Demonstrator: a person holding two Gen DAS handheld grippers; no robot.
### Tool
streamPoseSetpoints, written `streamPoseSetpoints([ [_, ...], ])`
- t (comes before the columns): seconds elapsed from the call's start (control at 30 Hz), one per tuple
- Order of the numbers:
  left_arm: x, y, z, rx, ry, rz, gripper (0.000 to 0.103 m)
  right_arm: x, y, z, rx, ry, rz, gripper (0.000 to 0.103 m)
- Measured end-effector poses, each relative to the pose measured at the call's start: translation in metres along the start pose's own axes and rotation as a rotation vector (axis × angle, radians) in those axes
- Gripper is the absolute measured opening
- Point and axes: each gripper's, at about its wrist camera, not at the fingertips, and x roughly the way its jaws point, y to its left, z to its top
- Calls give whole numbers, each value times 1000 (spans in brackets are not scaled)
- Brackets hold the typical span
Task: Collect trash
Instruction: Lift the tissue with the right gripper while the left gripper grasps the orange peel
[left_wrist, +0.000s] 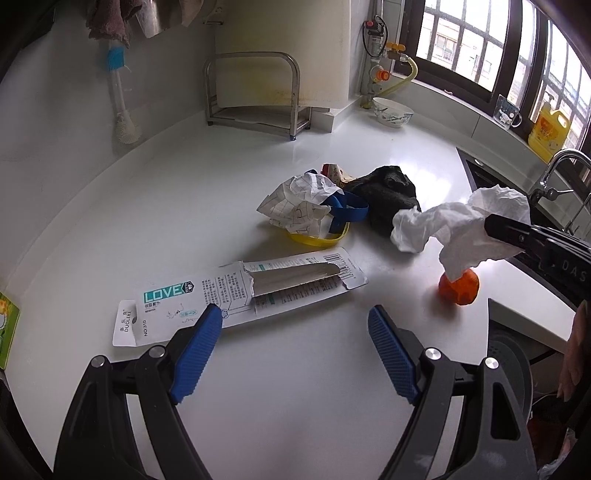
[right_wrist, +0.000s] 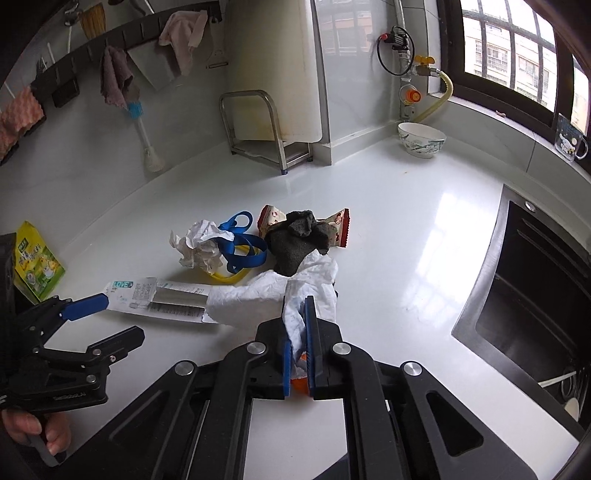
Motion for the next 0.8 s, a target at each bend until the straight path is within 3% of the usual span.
streamPoseSetpoints([
  [0.47,-2,-9,7,84,-29,-45,80,-46,-30,-12,92,-54,-106,6],
  [0.8,6,-79,-5,59,-14,-121,80,-80,-77,-41,177,-48,-213,6],
])
